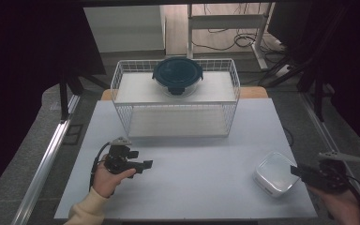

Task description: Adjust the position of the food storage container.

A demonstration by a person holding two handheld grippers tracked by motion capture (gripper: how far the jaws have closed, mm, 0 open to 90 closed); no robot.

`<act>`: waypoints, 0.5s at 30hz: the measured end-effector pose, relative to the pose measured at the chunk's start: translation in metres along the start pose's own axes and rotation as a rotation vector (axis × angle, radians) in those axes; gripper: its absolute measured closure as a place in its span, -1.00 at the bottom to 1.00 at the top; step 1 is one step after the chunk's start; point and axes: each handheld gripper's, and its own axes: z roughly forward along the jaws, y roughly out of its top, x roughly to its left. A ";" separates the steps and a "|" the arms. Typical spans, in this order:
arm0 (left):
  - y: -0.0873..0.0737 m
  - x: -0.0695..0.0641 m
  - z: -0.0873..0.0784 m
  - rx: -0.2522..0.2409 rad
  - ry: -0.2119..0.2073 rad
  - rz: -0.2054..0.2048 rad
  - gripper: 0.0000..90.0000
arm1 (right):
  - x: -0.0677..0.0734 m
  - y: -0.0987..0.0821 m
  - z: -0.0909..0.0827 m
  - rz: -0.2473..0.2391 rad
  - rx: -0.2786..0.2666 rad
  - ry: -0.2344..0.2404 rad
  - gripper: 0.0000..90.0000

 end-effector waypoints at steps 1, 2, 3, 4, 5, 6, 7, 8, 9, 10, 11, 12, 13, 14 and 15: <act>0.000 0.000 0.000 -0.003 0.001 -0.001 -0.50 | -0.002 -0.004 -0.002 -0.014 0.017 0.000 0.64; 0.000 0.001 -0.001 -0.005 -0.001 -0.004 -0.50 | -0.003 -0.007 -0.003 -0.020 0.024 -0.001 0.70; 0.000 0.001 -0.002 -0.007 0.001 -0.004 -0.50 | -0.003 -0.010 -0.005 -0.033 0.038 -0.003 0.80; 0.001 0.001 -0.002 -0.011 0.001 -0.007 -0.50 | -0.004 -0.011 -0.006 -0.040 0.047 -0.002 0.86; 0.001 0.001 -0.003 -0.012 0.002 -0.008 -0.50 | -0.004 -0.014 -0.007 -0.047 0.061 -0.002 0.91; 0.001 0.002 -0.003 -0.012 0.003 -0.010 -0.50 | -0.004 -0.016 -0.007 -0.052 0.077 -0.003 0.96; 0.001 0.003 -0.003 -0.012 0.004 -0.014 -0.50 | -0.004 -0.019 -0.006 -0.057 0.104 -0.006 0.98; 0.001 0.003 -0.002 -0.008 0.005 -0.013 -0.50 | -0.004 -0.020 -0.005 -0.062 0.121 -0.015 0.98; 0.001 0.003 -0.002 -0.008 0.004 -0.014 -0.50 | -0.004 -0.023 -0.004 -0.068 0.152 -0.024 0.98; 0.000 0.003 -0.002 -0.008 0.004 -0.014 -0.50 | -0.003 -0.025 -0.002 -0.076 0.176 -0.026 0.98; 0.001 0.003 -0.002 -0.008 0.005 -0.014 -0.50 | -0.002 -0.026 -0.001 -0.084 0.194 -0.024 0.98; 0.001 0.003 -0.001 -0.007 0.004 -0.013 -0.50 | 0.000 -0.028 0.001 -0.094 0.212 -0.017 0.98; 0.001 0.003 -0.001 -0.006 0.004 -0.011 -0.50 | 0.002 -0.030 0.003 -0.102 0.232 -0.002 0.99; 0.001 0.003 -0.001 -0.004 0.006 -0.009 -0.50 | 0.004 -0.032 0.005 -0.112 0.241 0.003 0.98; 0.000 0.003 0.000 -0.005 0.007 -0.009 -0.50 | 0.006 -0.034 0.008 -0.116 0.249 0.013 0.99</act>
